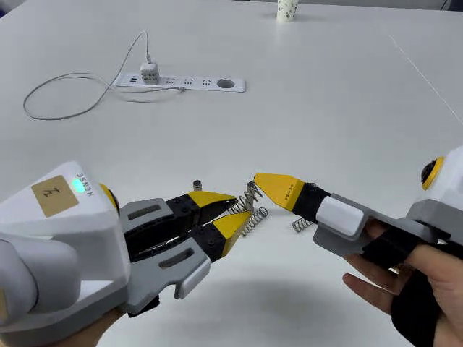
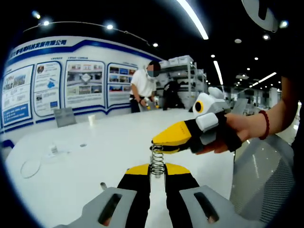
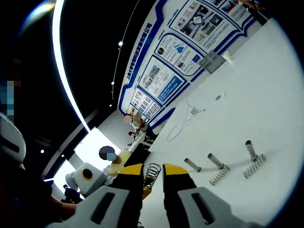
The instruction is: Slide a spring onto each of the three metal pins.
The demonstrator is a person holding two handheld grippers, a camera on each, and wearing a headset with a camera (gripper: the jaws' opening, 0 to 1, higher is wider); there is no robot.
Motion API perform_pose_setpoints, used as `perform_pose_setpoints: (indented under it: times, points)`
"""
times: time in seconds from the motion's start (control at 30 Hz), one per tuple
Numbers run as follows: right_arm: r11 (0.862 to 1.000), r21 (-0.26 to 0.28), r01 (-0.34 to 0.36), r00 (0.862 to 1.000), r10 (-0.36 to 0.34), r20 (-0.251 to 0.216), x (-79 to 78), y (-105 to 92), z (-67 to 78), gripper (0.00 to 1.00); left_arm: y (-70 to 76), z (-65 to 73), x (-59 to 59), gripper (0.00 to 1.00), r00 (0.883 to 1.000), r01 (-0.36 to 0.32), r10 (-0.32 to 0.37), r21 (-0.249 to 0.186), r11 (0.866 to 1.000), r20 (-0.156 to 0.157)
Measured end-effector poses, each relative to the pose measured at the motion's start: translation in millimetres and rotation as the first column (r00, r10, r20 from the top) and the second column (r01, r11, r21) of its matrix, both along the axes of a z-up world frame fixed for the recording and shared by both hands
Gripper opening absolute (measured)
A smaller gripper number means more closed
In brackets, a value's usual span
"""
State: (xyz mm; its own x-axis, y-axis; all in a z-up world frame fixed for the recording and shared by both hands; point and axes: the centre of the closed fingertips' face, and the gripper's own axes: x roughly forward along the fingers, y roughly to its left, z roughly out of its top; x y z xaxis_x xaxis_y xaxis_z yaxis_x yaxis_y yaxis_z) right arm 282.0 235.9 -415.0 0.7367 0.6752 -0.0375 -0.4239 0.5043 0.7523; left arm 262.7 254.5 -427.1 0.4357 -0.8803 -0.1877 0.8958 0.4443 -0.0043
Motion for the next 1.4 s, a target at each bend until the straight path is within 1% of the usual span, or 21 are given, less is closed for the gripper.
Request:
perform_pose_setpoints:
  times: [0.2, 0.27, 0.43, 0.53, 0.6, 0.67, 0.7, 0.77, 0.8, 0.87, 0.93, 1.03, 1.1, 1.2, 1.23, 1.27, 1.3, 1.37, 1.4]
  points:
    - [0.999, 0.051, -0.011, 1.000, 0.012, -0.017, -1.7, 1.7, 2.7, 0.13, -0.4, 1.1, -0.9, 0.10, 1.000, -0.002, 0.002, -0.010, 1.000, -0.002]
    - [0.998, 0.061, -0.016, 1.000, 0.017, -0.017, -2.6, 2.9, 4.1, 0.12, -0.2, 0.4, -1.2, 0.10, 1.000, -0.002, 0.002, -0.007, 1.000, -0.005]
    - [0.998, 0.059, -0.021, 1.000, 0.022, -0.012, -3.5, 4.0, 4.9, 0.11, 0.4, -0.2, -1.3, 0.10, 1.000, -0.003, 0.003, -0.005, 1.000, -0.004]
    - [0.999, 0.048, -0.022, 1.000, 0.022, 0.003, -4.2, 5.2, 6.3, 0.11, 0.3, -0.3, -1.1, 0.10, 1.000, -0.005, 0.005, -0.005, 1.000, -0.006]
    - [0.999, 0.035, -0.022, 1.000, 0.021, 0.014, -4.3, 5.4, 6.6, 0.11, 0.2, -0.7, -0.8, 0.11, 1.000, -0.006, 0.006, -0.005, 1.000, -0.009]
    - [0.999, 0.022, -0.023, 1.000, 0.023, 0.020, -4.5, 5.8, 6.3, 0.11, -0.1, -1.9, -0.8, 0.11, 1.000, -0.007, 0.007, -0.004, 1.000, -0.030]
    - [1.000, 0.010, -0.021, 0.999, 0.021, 0.027, -4.7, 5.8, 6.5, 0.11, -0.2, -1.9, -0.4, 0.11, 0.999, -0.009, 0.009, -0.003, 1.000, -0.033]
    - [1.000, 0.003, -0.020, 0.999, 0.020, 0.032, -4.5, 5.8, 7.0, 0.11, -0.1, -2.4, 0.3, 0.12, 0.999, -0.014, 0.014, -0.002, 1.000, -0.039]
    - [1.000, -0.015, -0.013, 0.999, 0.013, 0.041, -3.7, 5.2, 6.9, 0.11, -0.1, -3.3, 0.7, 0.12, 0.999, -0.017, 0.017, 0.003, 1.000, -0.044]
    - [0.999, -0.042, -0.006, 0.999, 0.008, 0.048, -2.7, 4.7, 6.4, 0.11, 1.3, -6.6, 1.4, 0.15, 0.998, -0.025, 0.026, 0.024, 0.999, -0.053]
    - [0.998, -0.065, 0.004, 0.998, 0.001, 0.064, -1.4, 3.9, 7.9, 0.11, 3.9, -9.1, 2.5, 0.17, 0.998, -0.038, 0.040, 0.047, 0.998, -0.043]
    - [0.994, -0.107, 0.017, 0.995, -0.006, 0.102, 0.8, 3.2, 10.9, 0.11, 8.2, -13.4, 2.3, 0.23, 0.997, -0.052, 0.056, 0.075, 0.996, -0.049]
    - [0.993, -0.121, 0.016, 0.992, 0.000, 0.126, 1.6, 5.1, 13.3, 0.11, 11.9, -16.5, 2.4, 0.25, 0.996, -0.064, 0.068, 0.093, 0.994, -0.049]
    - [0.987, -0.160, 0.028, 0.984, 0.001, 0.178, 5.0, 6.4, 16.5, 0.11, 16.8, -19.7, 2.9, 0.29, 0.995, -0.078, 0.083, 0.110, 0.991, -0.048]
    - [0.982, -0.188, 0.032, 0.981, 0.005, 0.195, 6.2, 7.2, 16.6, 0.11, 19.1, -20.6, 3.0, 0.31, 0.995, -0.082, 0.089, 0.112, 0.990, -0.051]
    - [0.981, -0.193, 0.034, 0.981, 0.005, 0.196, 6.9, 8.2, 16.7, 0.11, 20.7, -21.0, 3.1, 0.32, 0.994, -0.085, 0.092, 0.111, 0.990, -0.053]
    - [0.976, -0.214, 0.034, 0.978, 0.012, 0.209, 8.3, 9.7, 16.7, 0.11, 23.2, -21.5, 3.5, 0.33, 0.993, -0.092, 0.099, 0.112, 0.989, -0.057]
    - [0.970, -0.239, 0.037, 0.975, 0.017, 0.221, 10.6, 11.1, 15.8, 0.11, 25.3, -21.7, 4.0, 0.35, 0.993, -0.097, 0.104, 0.112, 0.989, -0.055]
    - [0.965, -0.261, 0.035, 0.974, 0.025, 0.226, 11.8, 12.7, 14.3, 0.11, 26.9, -22.3, 4.5, 0.36, 0.992, -0.102, 0.109, 0.115, 0.988, -0.056]
